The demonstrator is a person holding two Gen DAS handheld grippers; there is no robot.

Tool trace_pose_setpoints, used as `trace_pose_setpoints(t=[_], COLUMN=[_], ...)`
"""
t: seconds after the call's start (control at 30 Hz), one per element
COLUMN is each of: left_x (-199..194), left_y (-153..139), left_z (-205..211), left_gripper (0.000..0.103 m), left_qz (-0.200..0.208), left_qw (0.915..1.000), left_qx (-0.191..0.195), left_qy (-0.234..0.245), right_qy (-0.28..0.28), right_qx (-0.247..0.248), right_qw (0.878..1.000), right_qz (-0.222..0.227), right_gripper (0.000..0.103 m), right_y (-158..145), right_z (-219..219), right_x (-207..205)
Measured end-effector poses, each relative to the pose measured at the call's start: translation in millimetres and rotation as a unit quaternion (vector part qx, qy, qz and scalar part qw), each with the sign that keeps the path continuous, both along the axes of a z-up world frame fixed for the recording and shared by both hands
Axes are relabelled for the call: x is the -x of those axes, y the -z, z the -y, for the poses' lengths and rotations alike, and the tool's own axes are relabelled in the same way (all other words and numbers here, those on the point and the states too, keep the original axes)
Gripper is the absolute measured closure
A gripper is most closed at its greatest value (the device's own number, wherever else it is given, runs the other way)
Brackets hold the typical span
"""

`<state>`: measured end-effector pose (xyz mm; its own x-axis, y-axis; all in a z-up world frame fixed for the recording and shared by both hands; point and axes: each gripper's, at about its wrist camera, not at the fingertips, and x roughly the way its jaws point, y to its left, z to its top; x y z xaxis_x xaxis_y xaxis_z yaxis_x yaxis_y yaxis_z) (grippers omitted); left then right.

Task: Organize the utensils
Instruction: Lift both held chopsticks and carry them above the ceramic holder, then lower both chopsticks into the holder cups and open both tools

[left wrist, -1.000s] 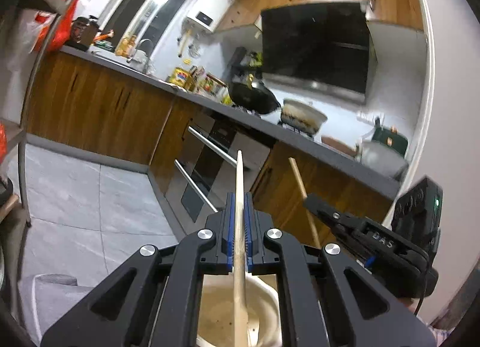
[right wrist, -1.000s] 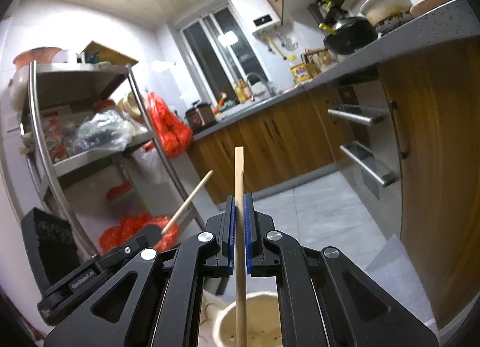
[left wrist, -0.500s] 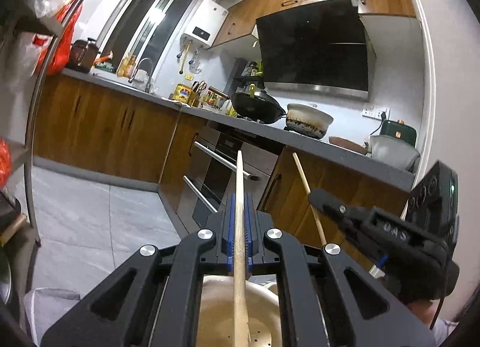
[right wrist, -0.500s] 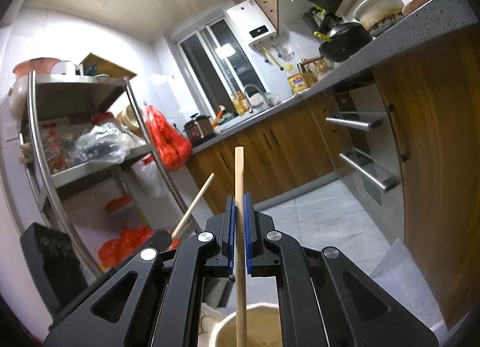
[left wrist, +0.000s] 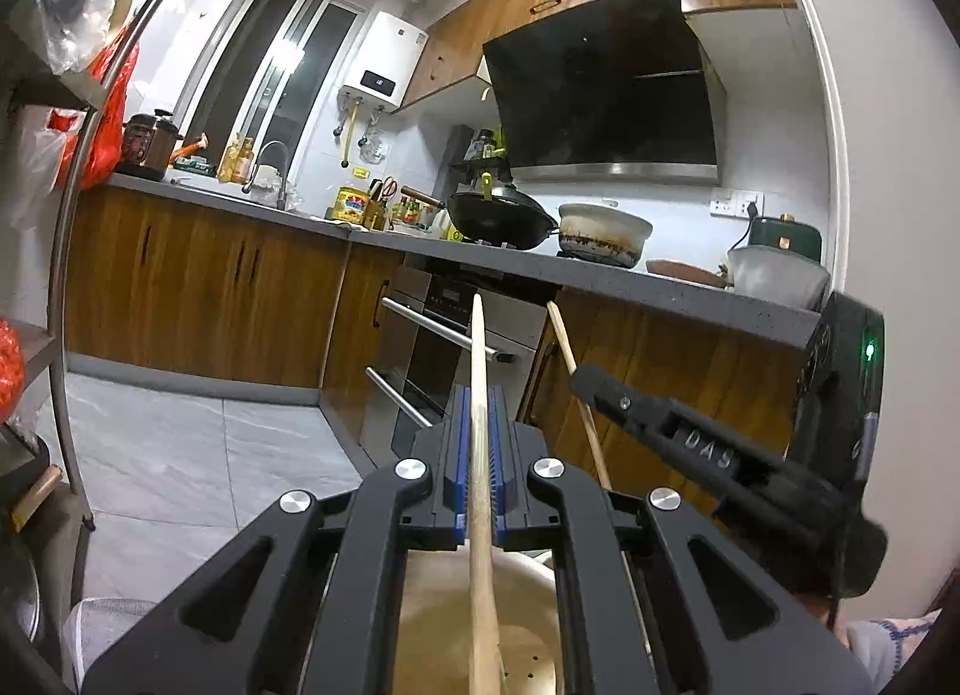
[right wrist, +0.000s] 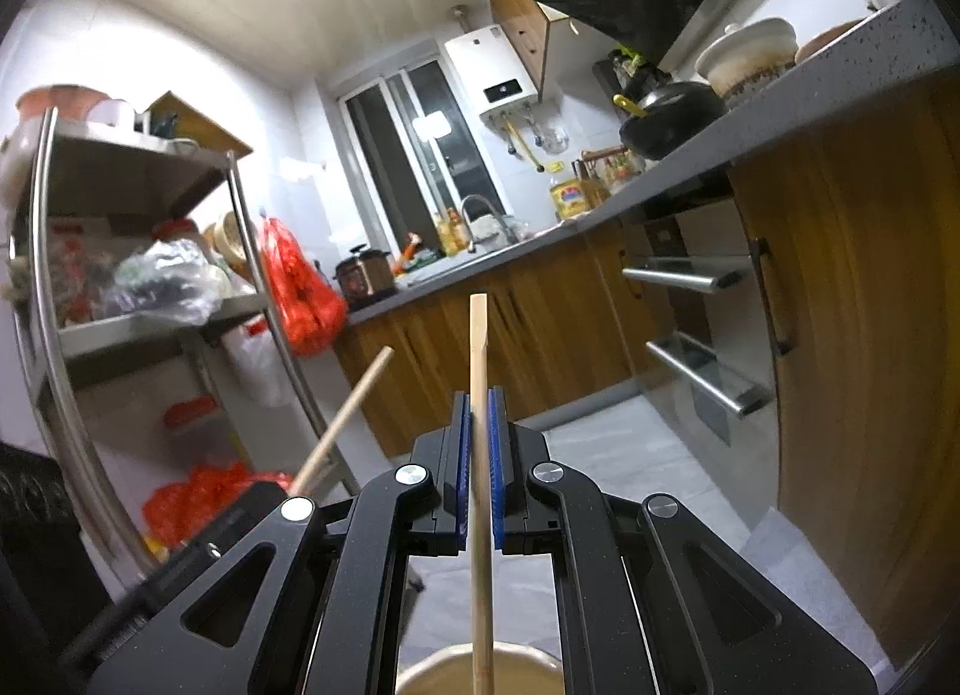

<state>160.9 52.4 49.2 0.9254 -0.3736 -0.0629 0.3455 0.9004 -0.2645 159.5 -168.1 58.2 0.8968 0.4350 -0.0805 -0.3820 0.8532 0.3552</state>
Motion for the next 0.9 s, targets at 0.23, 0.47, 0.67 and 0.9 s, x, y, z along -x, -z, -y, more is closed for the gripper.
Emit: trace_pose_setpoints(t=[0.23, 0.47, 0.67, 0.9], left_x=[14.5, 17.5, 14.6, 16.4], left_y=[-1.3, 4.1, 11.7, 12.4], left_z=[-17.9, -21.1, -13.6, -9.2], left_gripper=[0.103, 0.103, 0.103, 0.103], left_qz=[-0.022, -0.047, -0.060, -0.057], left_qw=[0.9996, 0.9988, 0.9979, 0.9977], left_qx=[0.015, -0.002, -0.023, -0.031], left_qy=[0.014, 0.009, 0.011, 0.018], right_qy=[-0.009, -0.017, -0.037, -0.037], right_qx=[0.021, 0.027, 0.019, 0.028], right_qw=[1.000, 0.999, 0.999, 0.999], right_qz=[-0.009, -0.017, -0.023, -0.007], right_gripper=[0.097, 0.097, 0.097, 0.096], right_y=[-4.6, -1.1, 0.1, 3.4], right_z=[0.1, 2.6, 2.8, -2.9], right_x=[10.1, 14.7, 13.8, 14.9])
